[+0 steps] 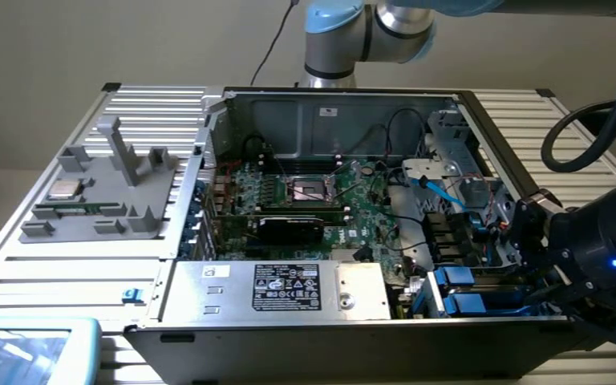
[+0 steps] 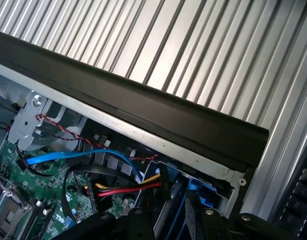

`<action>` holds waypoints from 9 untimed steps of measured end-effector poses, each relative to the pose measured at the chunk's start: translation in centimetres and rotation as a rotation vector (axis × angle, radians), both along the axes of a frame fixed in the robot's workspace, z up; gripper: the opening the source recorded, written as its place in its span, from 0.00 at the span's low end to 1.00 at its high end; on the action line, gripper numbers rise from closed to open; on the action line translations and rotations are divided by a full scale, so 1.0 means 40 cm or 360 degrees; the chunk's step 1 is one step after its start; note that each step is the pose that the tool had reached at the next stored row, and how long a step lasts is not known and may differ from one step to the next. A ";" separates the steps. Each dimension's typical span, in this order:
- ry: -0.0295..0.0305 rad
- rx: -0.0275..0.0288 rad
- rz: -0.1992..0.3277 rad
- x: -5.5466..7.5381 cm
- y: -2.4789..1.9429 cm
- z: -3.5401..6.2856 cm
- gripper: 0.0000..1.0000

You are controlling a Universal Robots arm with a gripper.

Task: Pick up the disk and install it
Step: 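Insert the first disk wire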

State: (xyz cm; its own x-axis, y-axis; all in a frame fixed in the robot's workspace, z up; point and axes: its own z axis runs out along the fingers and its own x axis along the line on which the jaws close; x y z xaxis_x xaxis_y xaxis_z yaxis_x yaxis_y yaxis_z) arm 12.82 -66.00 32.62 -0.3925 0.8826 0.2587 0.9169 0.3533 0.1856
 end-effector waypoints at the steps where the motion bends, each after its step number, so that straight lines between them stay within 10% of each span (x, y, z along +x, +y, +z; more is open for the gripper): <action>1: -0.00010 -0.00001 0.0000 0.000 0.000 0.000 0.34; 9: -0.00297 0.00229 0.0000 -0.001 0.000 0.000 0.34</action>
State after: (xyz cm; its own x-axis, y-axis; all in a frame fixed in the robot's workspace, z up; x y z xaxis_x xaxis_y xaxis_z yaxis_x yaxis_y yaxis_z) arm 12.78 -65.99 32.63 -0.3973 0.8789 0.2640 0.9133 0.3505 0.2077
